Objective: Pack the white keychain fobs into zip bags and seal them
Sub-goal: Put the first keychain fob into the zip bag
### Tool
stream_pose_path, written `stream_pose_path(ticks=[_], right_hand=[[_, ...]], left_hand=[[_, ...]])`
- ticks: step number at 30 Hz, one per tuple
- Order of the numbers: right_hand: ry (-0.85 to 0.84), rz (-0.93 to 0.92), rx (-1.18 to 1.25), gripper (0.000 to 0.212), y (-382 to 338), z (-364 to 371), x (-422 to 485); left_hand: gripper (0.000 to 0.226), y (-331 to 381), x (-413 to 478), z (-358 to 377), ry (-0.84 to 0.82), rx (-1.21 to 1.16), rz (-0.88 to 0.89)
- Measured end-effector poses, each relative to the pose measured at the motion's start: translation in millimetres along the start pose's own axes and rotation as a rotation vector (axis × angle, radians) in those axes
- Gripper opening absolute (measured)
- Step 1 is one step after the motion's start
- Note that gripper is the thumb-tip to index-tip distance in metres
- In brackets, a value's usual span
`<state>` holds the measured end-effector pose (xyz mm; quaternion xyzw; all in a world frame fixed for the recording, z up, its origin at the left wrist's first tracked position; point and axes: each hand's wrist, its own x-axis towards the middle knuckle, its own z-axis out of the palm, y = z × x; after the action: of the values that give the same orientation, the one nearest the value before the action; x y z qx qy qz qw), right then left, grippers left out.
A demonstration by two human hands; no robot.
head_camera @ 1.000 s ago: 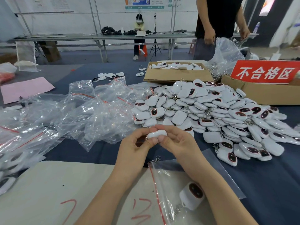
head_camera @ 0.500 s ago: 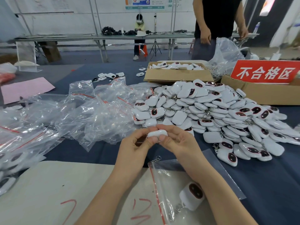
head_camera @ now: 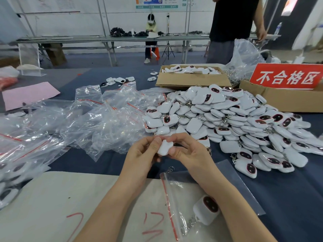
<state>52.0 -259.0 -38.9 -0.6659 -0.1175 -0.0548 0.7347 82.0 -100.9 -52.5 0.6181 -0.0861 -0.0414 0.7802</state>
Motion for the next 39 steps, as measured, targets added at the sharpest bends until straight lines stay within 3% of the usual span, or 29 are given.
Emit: stream_pose_path(ticks=[7, 16, 22, 28, 32, 39], right_hand=[[0.186, -0.053, 0.068, 0.011, -2, -2, 0], [0.181, -0.059, 0.149, 0.016, -2, -1, 1], [0.208, -0.039, 0.062, 0.019, 2, -2, 3], [0.171, 0.020, 0.062, 0.031, 6, 2, 4], [0.147, 0.027, 0.013, 0.025, 2, 1, 2], [0.263, 0.053, -0.054, 0.022, 5, -3, 3]], left_hand=[[0.021, 3, -11, 12, -0.081, 0.049, 0.125], [0.031, 3, -12, 13, -0.065, 0.044, 0.151], [0.019, 1, -11, 13, -0.084, -0.001, 0.127], [0.041, -8, -2, 10, 0.051, -0.029, -0.027], [0.035, -8, 1, 6, 0.049, -0.007, -0.032], [0.024, -5, -5, 12, 0.015, 0.066, 0.039]])
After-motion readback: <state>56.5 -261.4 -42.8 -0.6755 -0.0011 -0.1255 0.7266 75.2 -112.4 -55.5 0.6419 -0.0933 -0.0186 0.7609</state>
